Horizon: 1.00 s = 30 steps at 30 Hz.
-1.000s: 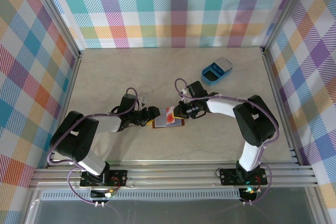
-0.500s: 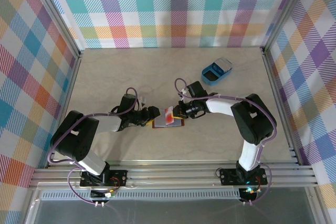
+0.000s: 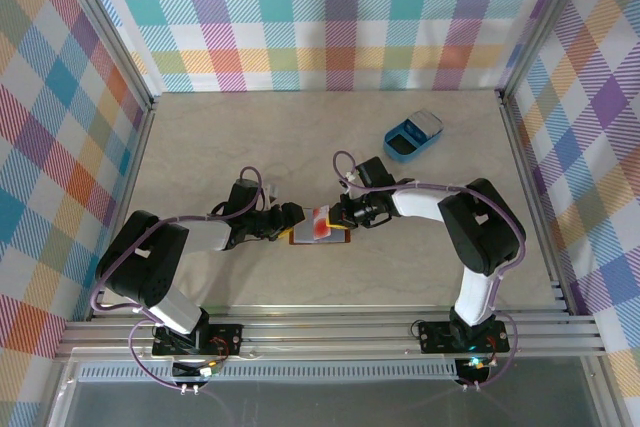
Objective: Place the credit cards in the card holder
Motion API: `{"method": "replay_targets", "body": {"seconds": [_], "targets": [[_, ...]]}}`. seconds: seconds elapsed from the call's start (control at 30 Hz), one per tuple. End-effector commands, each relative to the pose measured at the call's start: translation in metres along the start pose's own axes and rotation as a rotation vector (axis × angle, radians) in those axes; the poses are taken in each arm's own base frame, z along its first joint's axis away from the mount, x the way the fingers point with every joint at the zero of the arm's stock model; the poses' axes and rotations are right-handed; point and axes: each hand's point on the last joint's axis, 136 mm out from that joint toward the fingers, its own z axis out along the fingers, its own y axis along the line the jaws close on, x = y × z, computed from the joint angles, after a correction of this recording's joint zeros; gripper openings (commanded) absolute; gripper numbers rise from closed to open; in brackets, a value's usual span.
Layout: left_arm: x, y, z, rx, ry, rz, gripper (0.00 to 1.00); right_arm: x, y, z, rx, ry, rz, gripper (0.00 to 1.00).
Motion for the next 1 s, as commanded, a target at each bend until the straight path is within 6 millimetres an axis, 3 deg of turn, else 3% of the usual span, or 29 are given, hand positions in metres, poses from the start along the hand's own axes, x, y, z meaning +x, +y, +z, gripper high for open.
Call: {"method": "replay_targets", "body": {"seconds": [0.0, 0.2, 0.97], "targets": [[-0.002, 0.004, 0.007, -0.024, -0.004, 0.024, 0.63, 0.009, -0.009, 0.009, 0.007, 0.03, 0.021, 0.0], [-0.002, 0.002, 0.01, -0.023, 0.001, 0.028, 0.63, 0.011, -0.002, 0.014, 0.014, 0.015, -0.024, 0.0], [0.003, -0.002, 0.015, 0.003, 0.008, -0.002, 0.61, 0.01, 0.008, 0.035, 0.028, -0.039, 0.074, 0.0]]}}
